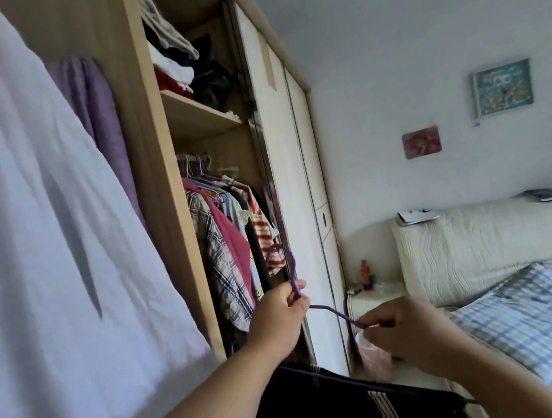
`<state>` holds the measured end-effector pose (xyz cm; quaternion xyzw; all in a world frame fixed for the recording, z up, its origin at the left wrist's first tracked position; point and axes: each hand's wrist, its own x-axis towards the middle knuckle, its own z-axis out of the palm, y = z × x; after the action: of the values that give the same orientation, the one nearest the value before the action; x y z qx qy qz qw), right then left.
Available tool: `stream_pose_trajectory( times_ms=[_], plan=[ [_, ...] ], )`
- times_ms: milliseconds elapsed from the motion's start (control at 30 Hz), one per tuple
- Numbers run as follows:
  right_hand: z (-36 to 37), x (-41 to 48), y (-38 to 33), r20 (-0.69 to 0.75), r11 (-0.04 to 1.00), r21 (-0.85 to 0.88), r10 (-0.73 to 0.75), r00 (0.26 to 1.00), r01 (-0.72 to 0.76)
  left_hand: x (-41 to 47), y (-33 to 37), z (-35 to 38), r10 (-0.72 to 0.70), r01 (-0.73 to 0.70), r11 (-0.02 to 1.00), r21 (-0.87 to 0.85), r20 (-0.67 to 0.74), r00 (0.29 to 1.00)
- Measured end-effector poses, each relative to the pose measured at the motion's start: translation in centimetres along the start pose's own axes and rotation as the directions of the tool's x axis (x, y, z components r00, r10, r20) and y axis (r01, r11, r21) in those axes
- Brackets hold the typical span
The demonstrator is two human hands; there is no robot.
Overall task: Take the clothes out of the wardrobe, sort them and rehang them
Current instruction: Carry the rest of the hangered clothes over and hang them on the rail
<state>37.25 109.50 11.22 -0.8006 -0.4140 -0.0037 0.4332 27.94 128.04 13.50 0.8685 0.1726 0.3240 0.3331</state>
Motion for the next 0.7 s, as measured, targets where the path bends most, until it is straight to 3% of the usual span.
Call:
stream_pose_trajectory(
  times_ms=[167,400,600,700],
  plan=[
    [2.2,7.2,1.5,0.017,0.999,-0.043,-0.018,1.000,0.019,6.6,-1.8,-1.2,0.079,-0.070,0.984,0.163,-0.048,0.996],
    [2.2,16.6,0.8,0.091,0.989,0.127,-0.085,0.992,0.073,12.9,-3.3,-3.7,0.150,-0.106,0.888,0.447,-0.063,0.987],
    [0.0,24.6,-0.7,0.272,0.948,0.262,-0.252,0.929,0.181,16.6,-1.8,-7.5,0.283,-0.100,0.706,0.701,-0.150,0.947],
    [-0.1,29.2,-1.2,0.335,0.898,0.380,-0.359,0.871,0.224,17.4,-1.3,-9.6,0.308,-0.006,0.532,0.847,-0.187,0.933]
  ],
)
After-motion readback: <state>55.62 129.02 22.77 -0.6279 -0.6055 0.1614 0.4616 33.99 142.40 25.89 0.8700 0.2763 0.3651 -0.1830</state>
